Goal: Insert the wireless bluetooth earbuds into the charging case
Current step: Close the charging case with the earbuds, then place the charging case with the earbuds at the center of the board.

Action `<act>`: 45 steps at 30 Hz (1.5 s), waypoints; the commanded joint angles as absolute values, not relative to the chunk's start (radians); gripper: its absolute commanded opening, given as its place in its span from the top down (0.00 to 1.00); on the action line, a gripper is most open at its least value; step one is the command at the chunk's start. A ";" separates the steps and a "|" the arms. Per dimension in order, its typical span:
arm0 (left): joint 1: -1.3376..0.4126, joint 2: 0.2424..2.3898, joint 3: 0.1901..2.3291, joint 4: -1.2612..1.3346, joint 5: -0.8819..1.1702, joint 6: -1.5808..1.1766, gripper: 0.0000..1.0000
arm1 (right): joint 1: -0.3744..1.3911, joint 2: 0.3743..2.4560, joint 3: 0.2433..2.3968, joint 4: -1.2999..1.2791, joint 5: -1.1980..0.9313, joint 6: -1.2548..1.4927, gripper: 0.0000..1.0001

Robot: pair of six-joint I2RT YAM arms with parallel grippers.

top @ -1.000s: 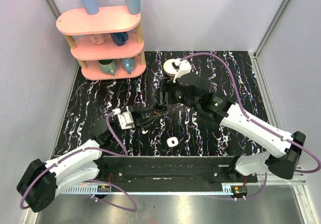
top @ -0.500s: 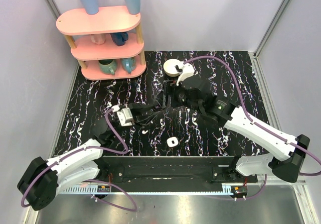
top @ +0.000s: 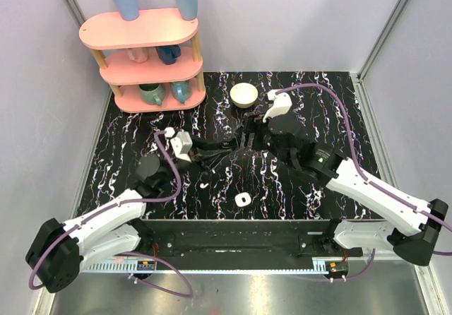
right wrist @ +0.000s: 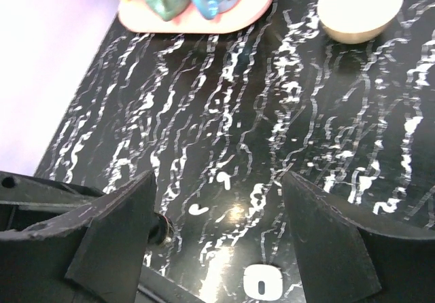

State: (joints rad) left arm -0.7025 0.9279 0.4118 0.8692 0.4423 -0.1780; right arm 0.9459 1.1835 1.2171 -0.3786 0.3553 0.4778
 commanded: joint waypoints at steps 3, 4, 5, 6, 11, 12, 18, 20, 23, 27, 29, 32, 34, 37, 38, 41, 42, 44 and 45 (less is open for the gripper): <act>-0.693 1.043 0.572 0.657 0.448 -0.386 1.00 | 0.919 1.089 1.164 -0.356 0.594 0.451 0.17; -0.693 1.083 0.571 0.663 0.446 -0.443 1.00 | 0.916 1.078 1.154 -0.357 0.609 0.465 0.17; -0.689 1.104 0.571 0.663 0.427 -0.478 1.00 | 0.907 1.051 1.138 -0.354 0.650 0.478 0.18; -0.684 1.127 0.575 0.664 0.431 -0.510 1.00 | 0.901 1.037 1.100 -0.345 0.660 0.500 0.18; -0.673 1.290 0.600 0.742 0.460 -0.679 1.00 | 0.873 0.944 0.997 -0.348 0.703 0.555 0.18; -0.673 1.308 0.591 0.764 0.440 -0.696 1.00 | 0.865 0.934 0.974 -0.354 0.709 0.566 0.18; -0.676 1.509 0.649 0.856 0.430 -0.843 1.00 | 0.850 0.894 0.933 -0.380 0.690 0.571 0.17; -0.676 1.560 0.660 0.911 0.414 -0.909 1.00 | 0.848 0.887 0.924 -0.382 0.680 0.569 0.17; -0.689 1.627 0.675 0.919 0.361 -0.920 1.00 | 0.847 0.884 0.917 -0.385 0.669 0.571 0.16; -0.693 1.709 0.698 0.903 0.302 -0.939 1.00 | 0.845 0.868 0.905 -0.388 0.661 0.565 0.16; -0.693 1.778 0.703 0.954 0.276 -0.986 1.00 | 0.844 0.859 0.899 -0.390 0.660 0.555 0.16; -0.695 1.850 0.742 0.971 0.272 -1.012 1.00 | 0.841 0.850 0.896 -0.393 0.658 0.545 0.15; -0.695 1.884 0.765 0.994 0.272 -1.038 0.99 | 0.841 0.847 0.896 -0.394 0.661 0.541 0.15; -0.696 1.927 0.782 0.986 0.244 -1.051 0.95 | 0.836 0.848 0.900 -0.396 0.661 0.543 0.15; -0.696 1.936 0.785 0.977 0.238 -1.046 0.95 | 0.835 0.851 0.902 -0.400 0.660 0.545 0.15; -0.698 1.947 0.796 0.956 0.227 -1.034 0.95 | 0.834 0.857 0.905 -0.402 0.653 0.545 0.15; -0.698 1.951 0.798 0.953 0.227 -1.035 0.92 | 0.833 0.854 0.905 -0.402 0.652 0.545 0.15; -0.698 1.966 0.805 0.950 0.227 -1.037 0.91 | 0.833 0.857 0.905 -0.402 0.649 0.549 0.15; -0.698 1.971 0.810 0.943 0.229 -1.040 0.90 | 0.833 0.859 0.905 -0.402 0.649 0.548 0.15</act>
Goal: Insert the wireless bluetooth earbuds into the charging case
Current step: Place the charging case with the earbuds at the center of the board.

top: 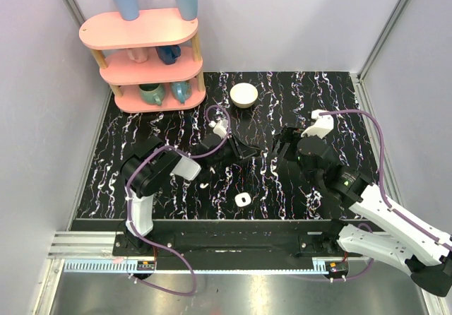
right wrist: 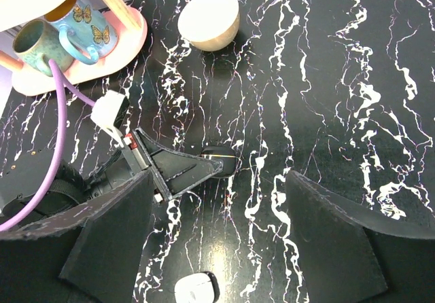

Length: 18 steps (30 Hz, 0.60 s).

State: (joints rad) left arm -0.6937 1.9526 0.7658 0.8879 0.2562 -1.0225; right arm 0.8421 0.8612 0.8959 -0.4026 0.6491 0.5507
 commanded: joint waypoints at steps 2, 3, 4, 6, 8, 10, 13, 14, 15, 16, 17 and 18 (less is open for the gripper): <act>-0.698 1.983 0.819 0.921 0.232 -1.043 0.88 | 0.833 0.861 0.905 -0.403 0.647 0.551 0.14; -0.698 1.986 0.824 0.898 0.235 -1.042 0.88 | 0.833 0.859 0.905 -0.403 0.647 0.552 0.14; -0.698 1.987 0.822 0.891 0.232 -1.040 0.87 | 0.833 0.856 0.905 -0.403 0.646 0.554 0.14; -0.698 1.988 0.816 0.879 0.227 -1.035 0.85 | 0.833 0.850 0.902 -0.402 0.644 0.560 0.14; -0.698 1.985 0.810 0.862 0.218 -1.029 0.82 | 0.833 0.844 0.899 -0.400 0.644 0.560 0.14; -0.698 1.983 0.805 0.862 0.218 -1.023 0.82 | 0.831 0.838 0.897 -0.402 0.647 0.558 0.14; -0.699 1.977 0.818 0.821 0.230 -0.993 0.76 | 0.833 0.830 0.896 -0.400 0.647 0.563 0.14; -0.699 1.974 0.821 0.793 0.232 -0.977 0.74 | 0.833 0.824 0.896 -0.399 0.649 0.563 0.14; -0.699 1.971 0.822 0.785 0.236 -0.973 0.72 | 0.833 0.810 0.896 -0.396 0.647 0.563 0.14; -0.698 1.967 0.822 0.778 0.238 -0.968 0.71 | 0.833 0.804 0.893 -0.387 0.647 0.557 0.14; -0.698 1.962 0.819 0.776 0.238 -0.963 0.70 | 0.833 0.798 0.890 -0.382 0.649 0.554 0.14; -0.698 1.960 0.815 0.773 0.238 -0.960 0.67 | 0.833 0.789 0.888 -0.379 0.653 0.549 0.14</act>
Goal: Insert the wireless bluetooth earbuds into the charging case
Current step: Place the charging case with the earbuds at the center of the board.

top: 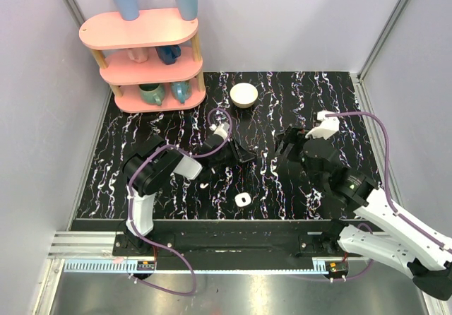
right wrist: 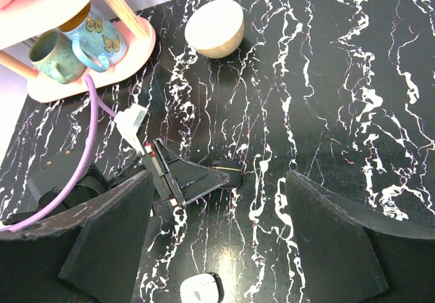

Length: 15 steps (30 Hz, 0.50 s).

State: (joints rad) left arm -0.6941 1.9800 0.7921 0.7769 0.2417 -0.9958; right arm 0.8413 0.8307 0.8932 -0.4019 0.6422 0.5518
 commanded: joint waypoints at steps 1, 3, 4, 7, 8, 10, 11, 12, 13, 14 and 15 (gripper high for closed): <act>-0.698 1.956 0.813 0.769 0.236 -0.959 0.63 | 0.833 0.784 0.888 -0.377 0.655 0.543 0.14; -0.699 1.948 0.807 0.752 0.232 -0.947 0.52 | 0.834 0.782 0.888 -0.377 0.658 0.534 0.14; -0.699 1.938 0.804 0.752 0.229 -0.942 0.48 | 0.833 0.782 0.888 -0.377 0.658 0.526 0.14; -0.698 1.910 0.810 0.706 0.213 -0.907 0.42 | 0.831 0.788 0.888 -0.377 0.654 0.522 0.14; -0.698 1.902 0.811 0.681 0.209 -0.887 0.41 | 0.833 0.790 0.887 -0.379 0.650 0.522 0.14; -0.698 1.870 0.810 0.655 0.187 -0.865 0.41 | 0.833 0.795 0.885 -0.379 0.643 0.525 0.14; -0.698 1.856 0.810 0.619 0.177 -0.839 0.40 | 0.831 0.796 0.885 -0.377 0.641 0.528 0.13; -0.698 1.844 0.810 0.601 0.154 -0.825 0.40 | 0.831 0.798 0.882 -0.377 0.641 0.526 0.14; -0.698 1.818 0.808 0.585 0.140 -0.815 0.40 | 0.833 0.799 0.882 -0.379 0.640 0.526 0.14; -0.699 1.806 0.805 0.550 0.127 -0.784 0.40 | 0.831 0.802 0.879 -0.377 0.638 0.528 0.14; -0.698 1.792 0.804 0.529 0.105 -0.770 0.40 | 0.833 0.802 0.876 -0.377 0.637 0.526 0.14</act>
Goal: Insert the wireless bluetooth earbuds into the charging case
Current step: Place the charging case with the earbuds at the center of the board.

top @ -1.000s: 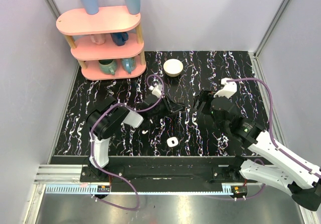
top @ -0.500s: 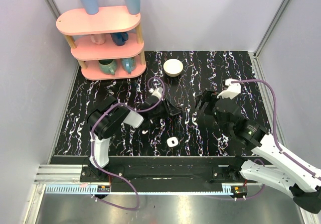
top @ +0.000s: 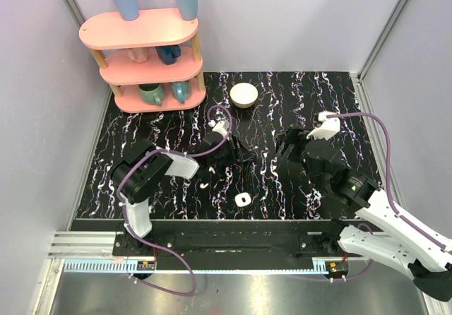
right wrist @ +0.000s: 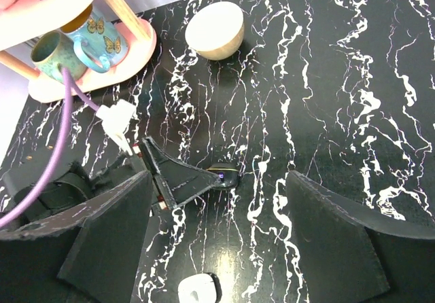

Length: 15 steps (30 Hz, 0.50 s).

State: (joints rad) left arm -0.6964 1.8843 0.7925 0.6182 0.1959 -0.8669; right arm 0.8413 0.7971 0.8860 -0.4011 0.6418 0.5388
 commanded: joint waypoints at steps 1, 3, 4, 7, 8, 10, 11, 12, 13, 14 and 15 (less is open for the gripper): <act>-0.698 1.763 0.799 0.511 0.092 -0.759 0.39 | 0.831 0.805 0.873 -0.377 0.637 0.528 0.14; -0.696 1.732 0.787 0.477 0.060 -0.727 0.39 | 0.833 0.811 0.868 -0.379 0.631 0.529 0.13; -0.696 1.697 0.784 0.466 0.049 -0.716 0.39 | 0.833 0.815 0.865 -0.379 0.627 0.534 0.13; -0.698 1.609 0.790 0.370 0.003 -0.643 0.39 | 0.833 0.830 0.850 -0.390 0.606 0.555 0.13; -0.698 1.586 0.788 0.350 0.002 -0.611 0.39 | 0.833 0.836 0.845 -0.396 0.580 0.564 0.13; -0.696 1.507 0.790 0.284 -0.073 -0.575 0.39 | 0.833 0.853 0.819 -0.406 0.542 0.580 0.13; -0.696 1.478 0.778 0.275 -0.089 -0.539 0.39 | 0.833 0.864 0.807 -0.407 0.484 0.575 0.13; -0.698 1.413 0.769 0.267 -0.118 -0.522 0.39 | 0.833 0.870 0.783 -0.403 0.451 0.551 0.13; -0.696 1.376 0.758 0.255 -0.136 -0.497 0.38 | 0.831 0.876 0.770 -0.397 0.412 0.522 0.12; -0.696 1.338 0.730 0.256 -0.149 -0.480 0.38 | 0.833 0.890 0.749 -0.388 0.323 0.488 0.12; -0.695 1.265 0.715 0.258 -0.165 -0.463 0.36 | 0.833 0.899 0.738 -0.371 0.277 0.413 0.11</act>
